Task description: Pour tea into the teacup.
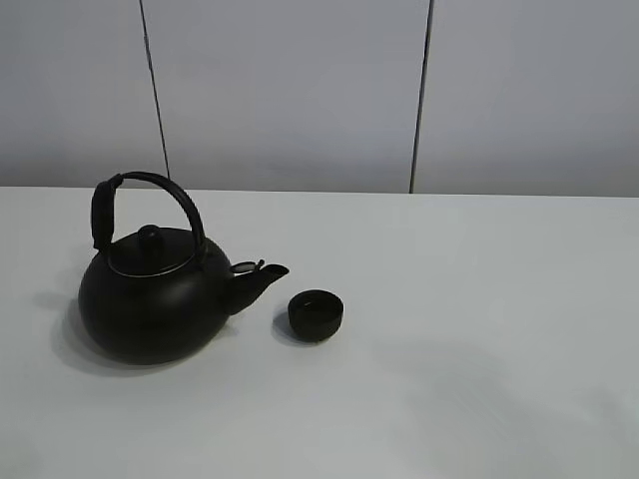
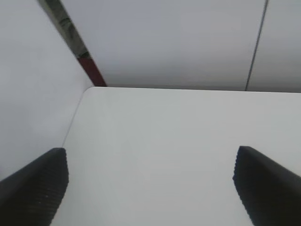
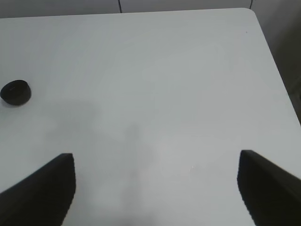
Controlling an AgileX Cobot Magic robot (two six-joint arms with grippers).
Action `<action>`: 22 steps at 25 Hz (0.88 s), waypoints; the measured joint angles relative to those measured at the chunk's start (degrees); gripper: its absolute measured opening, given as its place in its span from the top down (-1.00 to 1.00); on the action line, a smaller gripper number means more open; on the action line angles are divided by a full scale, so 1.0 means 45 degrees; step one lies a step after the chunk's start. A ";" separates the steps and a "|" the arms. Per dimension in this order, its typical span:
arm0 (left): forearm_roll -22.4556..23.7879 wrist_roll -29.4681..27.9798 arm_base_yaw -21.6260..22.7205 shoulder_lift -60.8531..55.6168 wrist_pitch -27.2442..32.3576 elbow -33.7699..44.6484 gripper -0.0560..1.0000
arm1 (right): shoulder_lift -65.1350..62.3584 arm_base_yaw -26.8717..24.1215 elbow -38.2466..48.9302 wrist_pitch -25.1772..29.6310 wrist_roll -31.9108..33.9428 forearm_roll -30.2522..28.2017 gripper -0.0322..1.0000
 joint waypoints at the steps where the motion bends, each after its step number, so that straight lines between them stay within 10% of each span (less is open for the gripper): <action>1: 0.0000 0.0000 0.0253 -0.0289 0.0234 0.0000 -0.41 | 0.0000 0.0000 0.0000 0.0000 0.0000 0.0000 -0.30; 11: -0.0312 0.0000 0.0175 -0.4935 0.3109 0.0501 -0.41 | 0.0000 0.0000 0.0000 0.0000 0.0000 0.0000 -0.30; 22: -0.1808 0.0000 0.0175 -1.3358 0.5348 0.4776 -0.42 | 0.0000 0.0000 0.0000 0.0000 0.0000 -0.0011 -0.30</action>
